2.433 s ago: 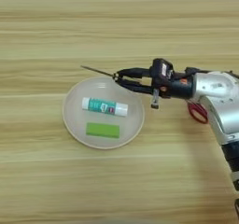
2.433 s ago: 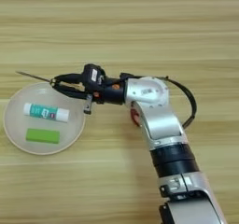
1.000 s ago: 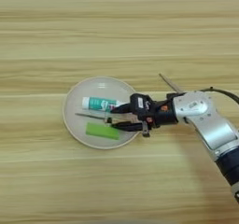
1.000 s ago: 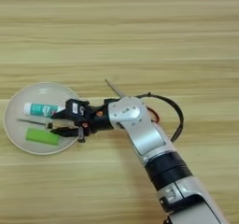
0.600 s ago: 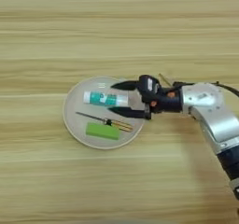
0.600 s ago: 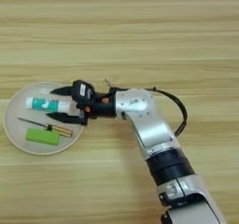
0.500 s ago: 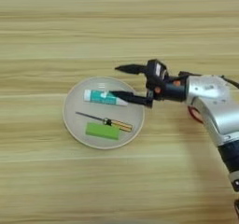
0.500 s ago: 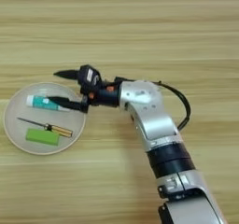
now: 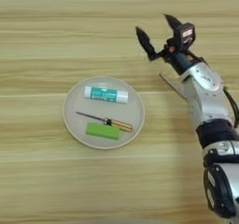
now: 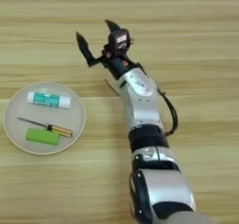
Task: Move the objects on the table
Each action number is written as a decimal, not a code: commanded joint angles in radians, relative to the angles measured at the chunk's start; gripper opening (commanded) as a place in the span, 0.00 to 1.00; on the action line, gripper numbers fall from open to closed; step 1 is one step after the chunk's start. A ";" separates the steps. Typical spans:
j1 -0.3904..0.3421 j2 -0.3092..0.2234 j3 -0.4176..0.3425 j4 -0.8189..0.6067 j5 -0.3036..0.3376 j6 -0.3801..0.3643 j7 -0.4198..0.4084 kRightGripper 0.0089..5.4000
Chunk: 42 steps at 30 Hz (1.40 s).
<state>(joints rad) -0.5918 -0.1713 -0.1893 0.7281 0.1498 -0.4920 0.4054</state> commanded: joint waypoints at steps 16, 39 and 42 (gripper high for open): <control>-0.086 -0.054 -0.016 0.259 -0.200 -0.299 -0.469 0.99; 0.019 -0.042 0.006 0.180 -0.164 -0.291 -0.428 0.99; 0.030 -0.041 0.007 0.175 -0.161 -0.292 -0.423 0.99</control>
<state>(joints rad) -0.5104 -0.1928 -0.1843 0.9620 -0.0238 -0.7778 -0.0254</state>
